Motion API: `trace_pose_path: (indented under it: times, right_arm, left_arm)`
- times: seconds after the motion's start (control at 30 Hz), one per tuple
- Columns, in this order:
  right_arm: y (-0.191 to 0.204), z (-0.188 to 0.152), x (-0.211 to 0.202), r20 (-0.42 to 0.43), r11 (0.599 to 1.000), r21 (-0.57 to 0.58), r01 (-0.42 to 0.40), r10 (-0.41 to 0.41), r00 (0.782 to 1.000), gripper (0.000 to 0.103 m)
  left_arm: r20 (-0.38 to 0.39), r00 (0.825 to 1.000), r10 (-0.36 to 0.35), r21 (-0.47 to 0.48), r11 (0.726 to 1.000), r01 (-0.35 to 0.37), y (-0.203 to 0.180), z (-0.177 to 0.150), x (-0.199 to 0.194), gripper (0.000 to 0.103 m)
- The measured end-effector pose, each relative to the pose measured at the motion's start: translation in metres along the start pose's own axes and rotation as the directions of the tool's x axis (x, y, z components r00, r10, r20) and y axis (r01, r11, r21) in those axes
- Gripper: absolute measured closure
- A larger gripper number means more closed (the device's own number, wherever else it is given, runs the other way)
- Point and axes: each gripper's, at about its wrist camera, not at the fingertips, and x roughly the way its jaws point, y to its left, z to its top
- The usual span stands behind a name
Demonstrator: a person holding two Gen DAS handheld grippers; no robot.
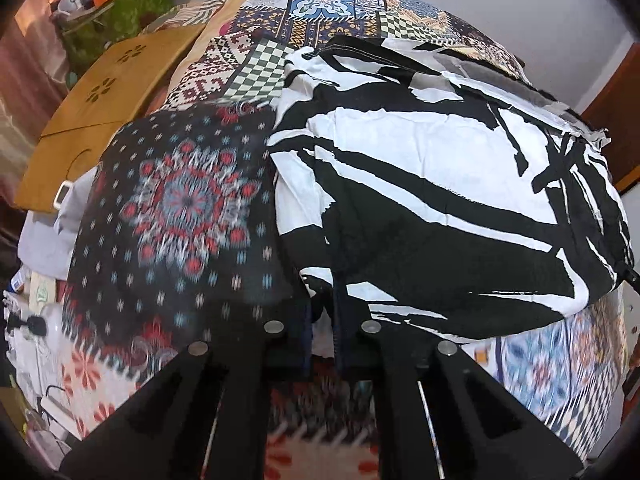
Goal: Fold small clothes
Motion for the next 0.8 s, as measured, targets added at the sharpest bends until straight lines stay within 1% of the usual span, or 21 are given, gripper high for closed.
trace_pose_path:
  times: [0.17, 0.3, 0.37, 0.4, 0.43, 0.47, 0.5, 0.53, 0.6, 0.67, 0.73, 0.8]
  right_arm:
    - [-0.001, -0.016, -0.01, -0.001, 1.0, -0.009, 0.01, -0.01, 1.0, 0.09]
    - [-0.003, -0.019, -0.014, -0.001, 1.0, -0.011, 0.022, -0.022, 1.0, 0.089]
    - [-0.005, -0.02, -0.017, 0.007, 0.998, -0.017, 0.056, -0.056, 0.998, 0.089]
    - [-0.007, -0.019, -0.019, 0.015, 0.994, -0.023, 0.108, -0.108, 0.994, 0.089]
    - [-0.012, -0.019, -0.022, 0.023, 0.988, -0.021, 0.151, -0.151, 0.988, 0.089]
    - [-0.016, -0.02, -0.024, 0.022, 0.987, -0.008, 0.159, -0.159, 0.987, 0.089]
    - [-0.024, -0.02, -0.026, 0.013, 0.988, 0.019, 0.155, -0.155, 0.988, 0.088]
    - [-0.031, -0.02, -0.026, -0.005, 0.989, 0.046, 0.139, -0.139, 0.99, 0.085]
    - [-0.034, -0.021, -0.026, -0.028, 0.989, 0.064, 0.13, -0.129, 0.991, 0.083]
    - [-0.03, -0.023, -0.027, -0.036, 0.987, 0.041, 0.153, -0.152, 0.988, 0.079]
    - [-0.026, -0.026, -0.028, -0.038, 0.985, 0.028, 0.169, -0.168, 0.985, 0.069]
    - [-0.028, -0.026, -0.032, -0.028, 0.983, 0.035, 0.179, -0.178, 0.984, 0.066]
  left_arm:
    - [0.01, 1.0, 0.017, 0.0, 1.0, -0.017, 0.001, -0.017, -0.007, 0.094]
    - [0.006, 0.997, 0.081, 0.005, 0.997, -0.081, 0.003, -0.023, -0.006, 0.094]
    - [-0.014, 0.988, 0.151, 0.005, 0.988, -0.151, 0.007, -0.027, 0.0, 0.099]
    - [-0.027, 0.987, 0.157, -0.002, 0.988, -0.158, 0.013, -0.03, 0.005, 0.099]
    - [-0.025, 0.99, 0.139, -0.011, 0.99, -0.139, 0.017, -0.031, 0.006, 0.099]
    - [-0.022, 0.992, 0.127, -0.02, 0.992, -0.128, 0.021, -0.032, 0.004, 0.099]
    - [-0.022, 0.992, 0.124, -0.027, 0.992, -0.125, 0.025, -0.033, 0.002, 0.099]
    - [-0.023, 0.993, 0.112, -0.036, 0.993, -0.112, 0.029, -0.033, -0.001, 0.099]
    - [-0.019, 0.996, 0.093, -0.048, 0.994, -0.093, 0.032, -0.031, -0.006, 0.099]
    - [-0.001, 0.997, 0.081, -0.047, 0.996, -0.081, 0.03, -0.029, -0.013, 0.099]
    - [0.029, 0.997, 0.071, -0.032, 0.997, -0.07, 0.021, -0.025, -0.026, 0.098]
    - [0.059, 0.997, 0.045, -0.007, 0.999, -0.045, 0.007, -0.021, -0.038, 0.092]
